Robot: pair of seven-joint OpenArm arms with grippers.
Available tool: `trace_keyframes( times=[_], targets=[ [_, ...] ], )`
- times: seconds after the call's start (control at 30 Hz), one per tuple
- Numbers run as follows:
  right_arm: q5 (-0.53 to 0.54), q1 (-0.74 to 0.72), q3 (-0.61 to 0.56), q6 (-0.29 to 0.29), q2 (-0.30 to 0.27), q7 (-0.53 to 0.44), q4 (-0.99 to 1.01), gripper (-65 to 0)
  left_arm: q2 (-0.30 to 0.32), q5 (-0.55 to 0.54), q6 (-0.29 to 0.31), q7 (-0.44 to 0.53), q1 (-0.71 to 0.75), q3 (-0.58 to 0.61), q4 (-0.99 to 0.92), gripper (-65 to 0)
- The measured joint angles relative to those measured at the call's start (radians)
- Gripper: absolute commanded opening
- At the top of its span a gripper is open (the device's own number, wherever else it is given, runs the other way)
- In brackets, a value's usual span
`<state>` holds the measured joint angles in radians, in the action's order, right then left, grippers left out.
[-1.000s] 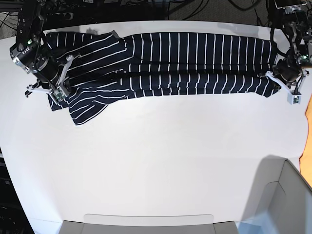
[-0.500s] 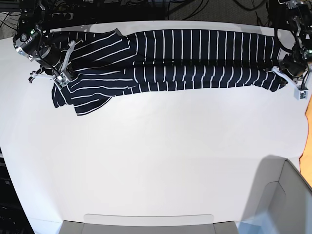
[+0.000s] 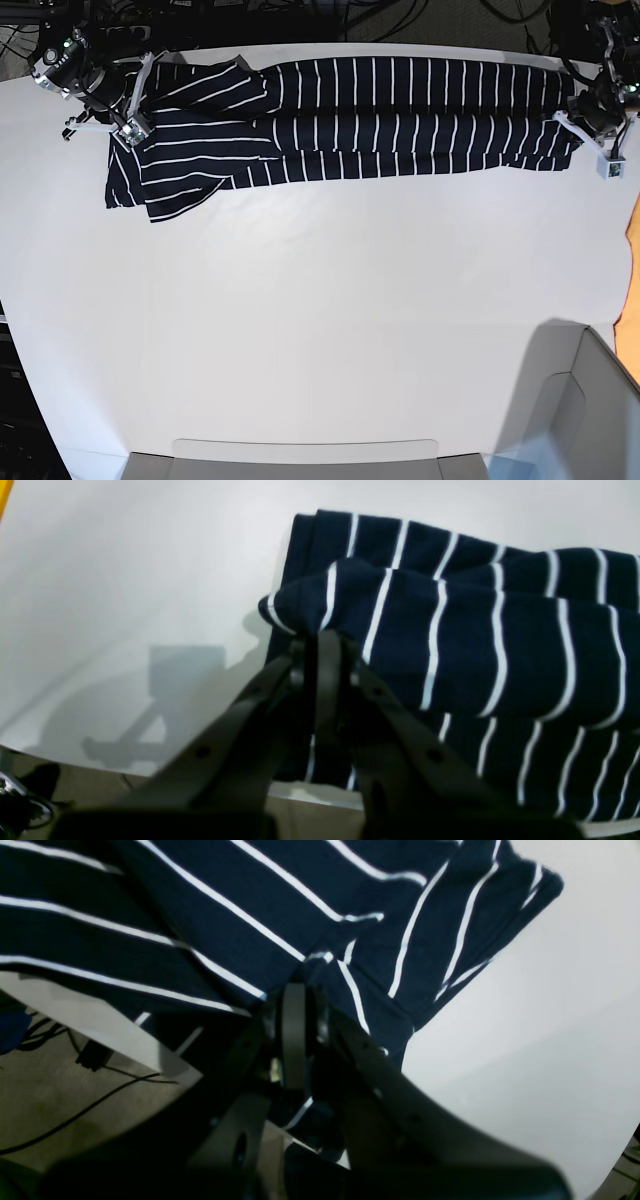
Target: Fold the T-shirt properly
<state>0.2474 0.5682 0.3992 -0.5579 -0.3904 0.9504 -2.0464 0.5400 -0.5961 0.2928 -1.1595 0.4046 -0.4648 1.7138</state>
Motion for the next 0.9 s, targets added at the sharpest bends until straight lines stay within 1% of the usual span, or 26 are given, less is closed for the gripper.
trace_keyframes(
  times=[0.07, 0.1, 0.13, 0.2, 0.23, 0.27, 0.37, 0.47, 0.57, 0.67, 0.77, 0.83, 0.9],
  targets=[
    [0.0, -0.001, 0.0, 0.0, 0.002, -0.001, 0.0, -65.0, -0.003, 0.001, -0.005, 0.002, 0.002, 0.0, -0.017, -65.0],
    [0.0, -0.001, 0.0, 0.0, 0.003, -0.001, 0.0, -65.0, -0.003, 0.0, -0.004, 0.001, 0.005, 0.0, -0.017, -63.5],
    [0.0, 0.0, -0.002, 0.0, 0.003, 0.0, 0.0, -65.0, -0.003, 0.0, -0.004, 0.004, 0.006, 0.0, -0.014, -57.5],
    [0.0, 0.0, -0.003, 0.0, 0.003, 0.0, 0.0, -65.0, -0.003, 0.0, -0.008, 0.009, 0.018, 0.0, 0.007, -48.7],
    [-0.001, 0.0, -0.003, 0.0, 0.003, 0.0, 0.0, -65.0, -0.002, 0.0, -0.003, 0.007, 0.027, 0.0, 0.023, -46.1],
    [-0.001, -0.001, -0.003, 0.0, 0.003, 0.0, 0.0, -65.0, -0.003, 0.0, -0.004, 0.006, 0.036, 0.0, 0.041, -45.2],
    [-0.004, -0.002, -0.003, 0.0, 0.003, 0.0, 0.0, -65.0, -0.002, 0.0, -0.004, 0.008, 0.041, 0.0, 0.084, -46.9],
    [-0.003, -0.001, -0.003, 0.0, 0.003, 0.0, 0.001, -65.0, -0.003, -0.001, -0.003, 0.018, 0.035, 0.0, 0.089, -47.0],
    [-0.003, -0.003, -0.003, 0.0, 0.004, 0.0, 0.002, -64.3, -0.026, 0.001, -0.008, 0.087, 0.034, -0.008, 0.087, -46.9],
    [-0.003, -0.002, -0.003, 0.0, 0.0, 0.0, 0.003, -57.9, -0.048, -0.001, -0.003, 0.082, 0.036, -0.012, 0.085, -46.1],
    [-0.007, -0.003, -0.002, 0.0, 0.0, 0.0, 0.003, -52.8, -0.069, -0.013, -0.004, 0.083, 0.034, -0.044, 0.081, -41.2],
    [-0.008, -0.003, -0.002, 0.0, 0.0, 0.0, 0.004, -49.9, -0.069, -0.088, -0.008, 0.083, 0.039, -0.079, 0.072, -38.3],
    [-0.007, -0.003, -0.002, 0.0, 0.0, 0.0, 0.004, -48.2, -0.069, -0.159, -0.008, 0.084, 0.039, -0.126, 0.052, -38.3]
  ],
)
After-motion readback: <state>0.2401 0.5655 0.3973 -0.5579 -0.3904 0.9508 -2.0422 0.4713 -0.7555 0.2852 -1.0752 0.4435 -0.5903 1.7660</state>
